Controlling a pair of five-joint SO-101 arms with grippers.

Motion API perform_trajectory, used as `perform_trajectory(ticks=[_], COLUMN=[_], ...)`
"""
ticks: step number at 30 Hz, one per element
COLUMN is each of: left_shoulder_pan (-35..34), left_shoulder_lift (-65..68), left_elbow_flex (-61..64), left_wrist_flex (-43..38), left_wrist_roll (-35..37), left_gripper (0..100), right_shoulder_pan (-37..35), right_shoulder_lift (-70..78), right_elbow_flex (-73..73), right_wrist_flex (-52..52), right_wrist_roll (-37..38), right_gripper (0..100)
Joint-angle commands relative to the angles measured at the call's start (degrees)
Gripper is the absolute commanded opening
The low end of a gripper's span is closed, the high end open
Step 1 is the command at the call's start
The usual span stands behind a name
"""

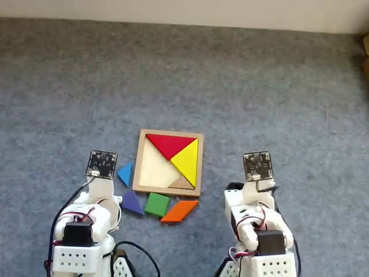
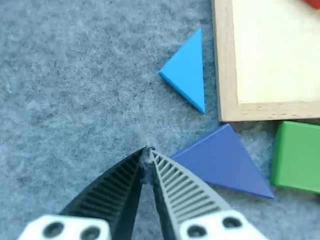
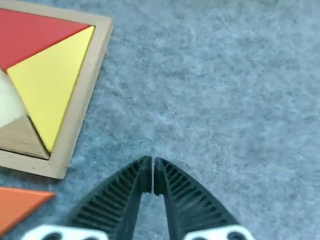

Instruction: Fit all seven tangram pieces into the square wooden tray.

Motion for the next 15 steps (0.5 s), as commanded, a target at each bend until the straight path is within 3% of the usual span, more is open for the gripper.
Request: perform_trajectory(ticks=[1,7,12,15], left_shoulder_pan=[-0.84,-6.81,-7.78,-7.87], left_shoulder_lift=[-3.21,-3.3,-3.21,-3.12], left_elbow_flex=[-1.45,-7.96,-14.73,-18.15], left_wrist_flex=[0.35,0.26,0.79,0.53], left_wrist_roll=[0.18,-1.76,-22.24,-23.03], left_gripper=[1,1,1,1], right_shoulder_pan=[1.27,1.27,1.27,1.27], right_shoulder_lift=[-0.57,-0.4,-0.04,-0.13], right_elbow_flex=[4.79,6.73,6.73,6.73], right_wrist_flex=[-0.22,0.31,0.48,3.21], right_wrist_roll=[-0.09,-0.35,-0.44,-0.44], right_gripper=[2.7,2.7,2.7,2.7])
